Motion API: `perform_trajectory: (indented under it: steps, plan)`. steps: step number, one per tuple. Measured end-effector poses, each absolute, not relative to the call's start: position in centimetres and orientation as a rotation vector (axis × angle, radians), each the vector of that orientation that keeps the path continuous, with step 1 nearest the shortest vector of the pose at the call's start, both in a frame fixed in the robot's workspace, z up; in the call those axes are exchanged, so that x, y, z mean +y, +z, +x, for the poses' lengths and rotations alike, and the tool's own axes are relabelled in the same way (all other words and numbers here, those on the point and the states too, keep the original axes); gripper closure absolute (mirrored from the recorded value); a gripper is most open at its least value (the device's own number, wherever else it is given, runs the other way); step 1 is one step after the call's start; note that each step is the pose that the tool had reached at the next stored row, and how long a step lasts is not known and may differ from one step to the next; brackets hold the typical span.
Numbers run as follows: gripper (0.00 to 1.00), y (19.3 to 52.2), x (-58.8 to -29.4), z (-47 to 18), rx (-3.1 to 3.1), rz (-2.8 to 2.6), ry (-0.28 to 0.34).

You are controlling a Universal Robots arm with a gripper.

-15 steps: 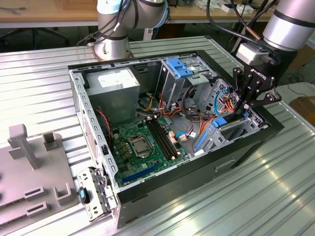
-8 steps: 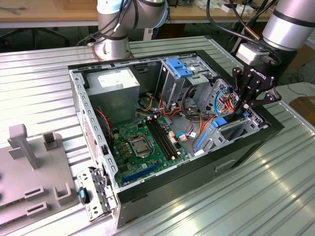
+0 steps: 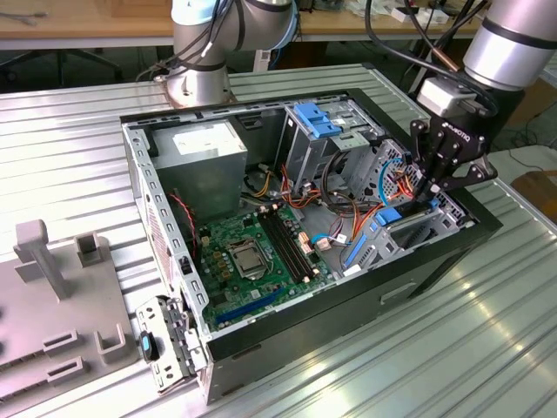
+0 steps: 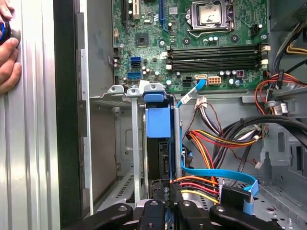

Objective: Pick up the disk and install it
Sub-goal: 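Insert the first disk wire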

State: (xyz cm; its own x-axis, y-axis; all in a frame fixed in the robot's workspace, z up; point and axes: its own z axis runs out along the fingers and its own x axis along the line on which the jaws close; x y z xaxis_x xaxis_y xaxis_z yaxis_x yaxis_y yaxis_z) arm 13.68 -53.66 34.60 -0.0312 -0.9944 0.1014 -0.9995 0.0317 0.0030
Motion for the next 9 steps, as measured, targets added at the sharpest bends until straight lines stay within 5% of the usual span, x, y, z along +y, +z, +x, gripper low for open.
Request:
perform_trajectory:
  steps: [9]
  plan:
    - [0.83,34.42,-53.66,13.66,-2.181,2.153,0.106]
